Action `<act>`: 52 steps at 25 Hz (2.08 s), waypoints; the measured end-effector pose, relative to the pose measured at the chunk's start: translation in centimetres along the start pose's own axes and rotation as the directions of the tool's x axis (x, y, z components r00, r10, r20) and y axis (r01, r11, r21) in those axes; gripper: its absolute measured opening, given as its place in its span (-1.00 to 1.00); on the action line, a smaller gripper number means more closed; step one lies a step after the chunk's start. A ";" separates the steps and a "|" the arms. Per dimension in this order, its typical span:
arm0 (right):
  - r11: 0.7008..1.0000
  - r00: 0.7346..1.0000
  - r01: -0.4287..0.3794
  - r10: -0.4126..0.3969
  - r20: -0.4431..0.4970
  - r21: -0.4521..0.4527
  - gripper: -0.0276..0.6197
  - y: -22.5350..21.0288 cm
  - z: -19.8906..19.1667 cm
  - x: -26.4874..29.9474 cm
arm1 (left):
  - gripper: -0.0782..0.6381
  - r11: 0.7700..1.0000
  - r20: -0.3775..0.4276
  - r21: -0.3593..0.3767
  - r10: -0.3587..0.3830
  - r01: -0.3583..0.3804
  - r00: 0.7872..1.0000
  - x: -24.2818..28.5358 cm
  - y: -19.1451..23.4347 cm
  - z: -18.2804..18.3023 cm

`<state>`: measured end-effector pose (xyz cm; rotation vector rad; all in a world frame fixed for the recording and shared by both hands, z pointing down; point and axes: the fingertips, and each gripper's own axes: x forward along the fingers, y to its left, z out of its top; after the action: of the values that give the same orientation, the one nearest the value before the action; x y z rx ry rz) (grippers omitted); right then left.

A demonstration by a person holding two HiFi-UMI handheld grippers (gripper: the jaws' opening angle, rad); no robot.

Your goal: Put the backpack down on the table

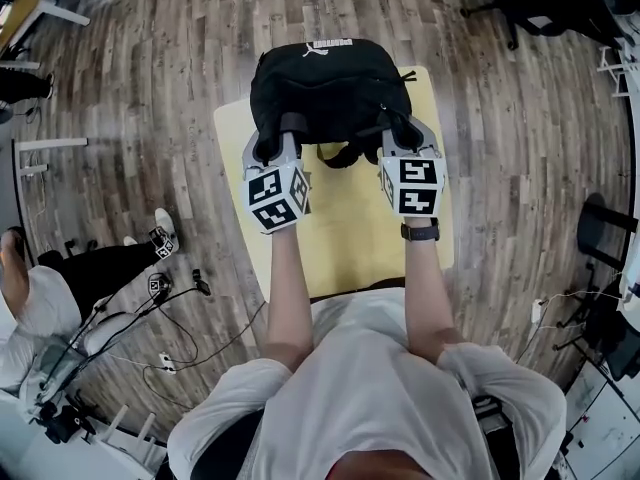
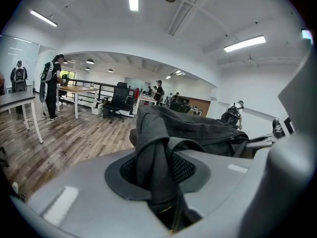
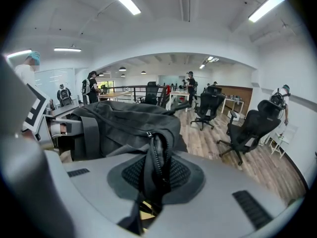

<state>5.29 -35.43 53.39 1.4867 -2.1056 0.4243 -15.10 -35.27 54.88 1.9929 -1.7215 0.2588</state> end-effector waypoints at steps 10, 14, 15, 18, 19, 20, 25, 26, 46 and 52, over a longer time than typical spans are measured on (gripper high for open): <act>1.000 0.998 0.002 -0.001 -0.063 0.012 -0.77 -0.8 -3.5 2.6 | -0.48 1.000 -0.062 0.014 0.021 -0.020 0.998 2.7 -0.1 -3.4; 1.000 0.997 0.008 -0.007 -0.072 0.015 -0.77 -1.0 -4.2 3.6 | -0.48 1.000 -0.076 0.007 0.023 -0.023 0.997 3.6 0.3 -4.3; 1.000 0.997 0.013 -0.012 -0.070 0.016 -0.77 -1.1 -4.4 3.9 | -0.48 1.000 -0.077 0.009 0.024 -0.024 0.997 3.9 0.3 -4.4; 1.000 0.997 0.016 -0.014 -0.070 0.024 -0.77 -1.4 -5.1 4.6 | -0.48 0.999 -0.082 0.015 0.031 -0.030 0.996 4.7 0.2 -5.0; 1.000 0.997 0.014 -0.012 -0.073 0.026 -0.77 -1.6 -5.3 4.9 | -0.48 0.999 -0.086 0.015 0.033 -0.031 0.996 5.0 0.2 -5.2; 1.000 0.997 0.012 -0.010 -0.077 0.027 -0.77 -1.7 -5.6 5.1 | -0.48 0.999 -0.090 0.015 0.034 -0.033 0.995 5.3 0.2 -5.5; 1.000 0.995 -0.005 0.008 -0.097 0.025 -0.77 -1.5 -6.6 6.3 | -0.48 0.999 -0.108 0.011 0.046 -0.046 0.993 5.9 0.8 -6.8; 1.000 0.995 -0.008 0.010 -0.102 0.025 -0.77 -1.5 -6.8 6.5 | -0.48 0.999 -0.112 0.010 0.049 -0.048 0.993 6.0 0.9 -7.1; 0.999 0.987 -0.032 0.032 -0.158 0.000 -0.75 -1.2 -10.6 9.4 | -0.48 0.992 -0.140 0.047 0.120 -0.114 0.983 7.8 2.9 -10.8; 0.999 0.980 -0.046 0.040 -0.196 -0.027 -0.67 -1.0 -12.0 10.2 | -0.46 0.985 -0.151 0.092 0.159 -0.147 0.976 8.1 3.9 -12.0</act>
<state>6.40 -37.31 69.01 1.3268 -1.9830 0.5288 -15.26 -37.00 69.76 1.8419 -1.7891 0.5319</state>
